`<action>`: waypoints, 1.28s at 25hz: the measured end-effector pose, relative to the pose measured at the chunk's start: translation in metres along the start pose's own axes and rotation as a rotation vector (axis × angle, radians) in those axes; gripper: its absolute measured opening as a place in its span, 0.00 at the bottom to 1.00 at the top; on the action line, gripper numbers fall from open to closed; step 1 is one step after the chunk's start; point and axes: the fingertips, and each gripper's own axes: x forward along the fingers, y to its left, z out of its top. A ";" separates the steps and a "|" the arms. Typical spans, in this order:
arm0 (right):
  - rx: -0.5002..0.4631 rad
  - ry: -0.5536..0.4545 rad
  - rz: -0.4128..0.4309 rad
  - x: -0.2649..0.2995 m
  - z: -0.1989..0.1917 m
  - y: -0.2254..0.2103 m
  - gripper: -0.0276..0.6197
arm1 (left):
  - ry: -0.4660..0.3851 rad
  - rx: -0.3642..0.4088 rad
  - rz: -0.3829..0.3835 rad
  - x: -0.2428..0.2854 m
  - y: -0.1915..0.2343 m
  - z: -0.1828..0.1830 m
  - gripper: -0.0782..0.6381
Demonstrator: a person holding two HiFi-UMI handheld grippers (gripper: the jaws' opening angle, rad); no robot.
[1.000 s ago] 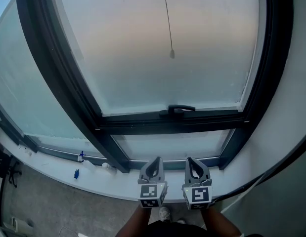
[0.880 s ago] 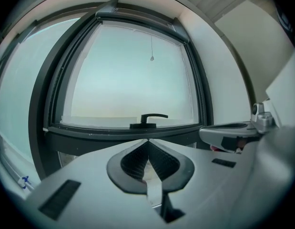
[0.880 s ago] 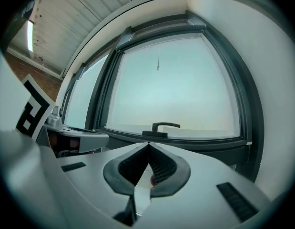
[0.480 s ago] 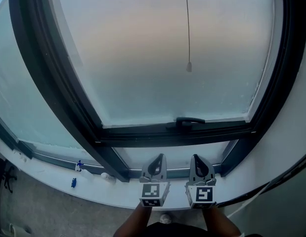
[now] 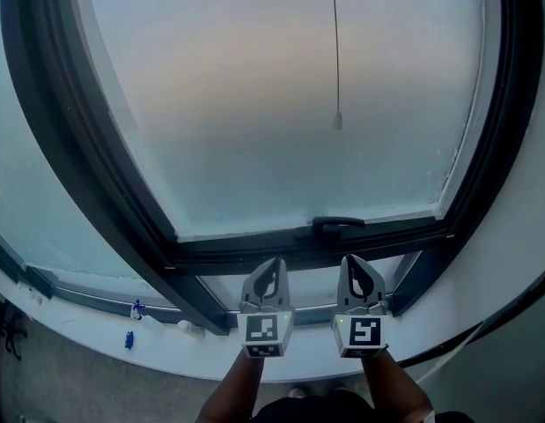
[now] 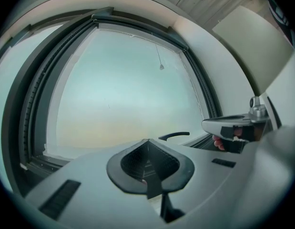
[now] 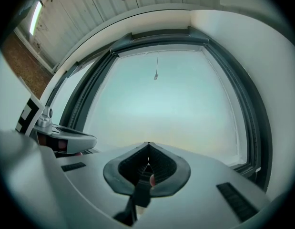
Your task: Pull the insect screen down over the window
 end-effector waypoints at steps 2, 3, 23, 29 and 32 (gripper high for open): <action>-0.001 -0.018 0.007 0.006 0.007 -0.003 0.05 | -0.012 -0.014 -0.001 0.008 -0.002 0.008 0.11; -0.003 -0.031 0.010 0.009 0.011 -0.005 0.05 | -0.016 -0.011 -0.001 0.013 -0.003 0.012 0.11; -0.029 -0.291 0.022 0.040 0.107 -0.043 0.05 | -0.240 0.134 0.018 0.060 -0.021 0.123 0.11; -0.065 -0.391 0.015 0.043 0.155 -0.057 0.05 | -0.305 0.180 0.022 0.067 -0.022 0.166 0.11; -0.074 -0.447 -0.004 0.045 0.179 -0.063 0.05 | -0.340 0.202 0.032 0.071 -0.019 0.190 0.11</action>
